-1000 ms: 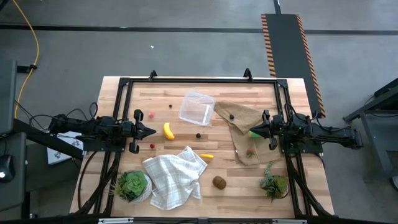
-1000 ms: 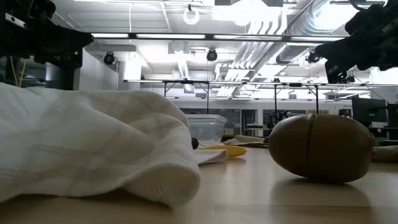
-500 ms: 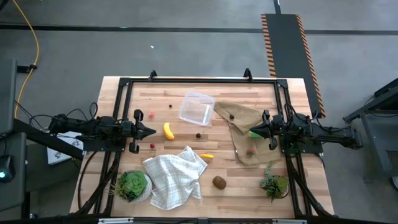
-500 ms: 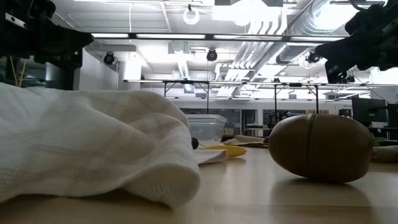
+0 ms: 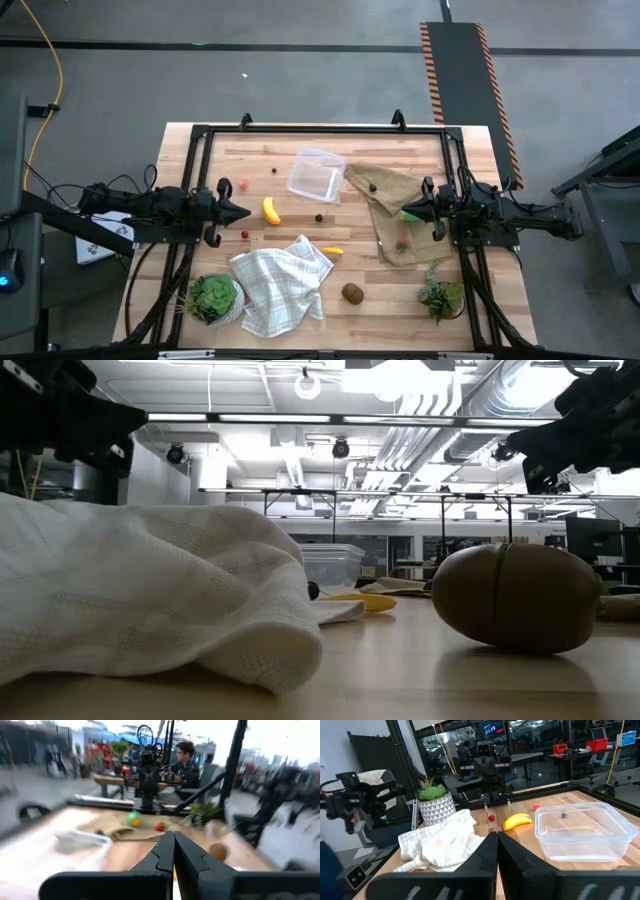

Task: Pick and placing Produce into tupperware
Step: Put the green corn into the transparent bin

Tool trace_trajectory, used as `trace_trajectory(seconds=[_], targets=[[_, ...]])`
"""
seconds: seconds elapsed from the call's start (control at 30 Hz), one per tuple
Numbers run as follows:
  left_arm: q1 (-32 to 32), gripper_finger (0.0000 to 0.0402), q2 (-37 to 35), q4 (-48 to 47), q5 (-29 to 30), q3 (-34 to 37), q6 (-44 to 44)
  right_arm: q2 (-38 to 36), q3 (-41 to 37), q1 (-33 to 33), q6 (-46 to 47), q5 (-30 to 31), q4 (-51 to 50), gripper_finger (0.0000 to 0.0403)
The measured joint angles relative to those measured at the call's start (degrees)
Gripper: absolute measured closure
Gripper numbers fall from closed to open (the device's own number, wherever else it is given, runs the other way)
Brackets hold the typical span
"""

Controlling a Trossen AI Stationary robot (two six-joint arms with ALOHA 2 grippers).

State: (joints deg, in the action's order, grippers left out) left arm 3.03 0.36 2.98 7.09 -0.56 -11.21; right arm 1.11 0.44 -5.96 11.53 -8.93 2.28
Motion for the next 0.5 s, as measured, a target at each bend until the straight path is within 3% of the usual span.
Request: trace_trajectory(seconds=[0.43, 0.5], targets=[[0.0, 0.0401, 0.0, 0.1, 0.0, 0.0, -48.3, 0.0, 0.0, 0.0, 0.4, 3.1, 0.0, 0.0402], [0.0, 0.0401, 0.0, 0.2, 0.0, 0.0, -56.3, 0.0, 0.0, 0.0, 4.1, 2.7, 0.1, 0.0402]])
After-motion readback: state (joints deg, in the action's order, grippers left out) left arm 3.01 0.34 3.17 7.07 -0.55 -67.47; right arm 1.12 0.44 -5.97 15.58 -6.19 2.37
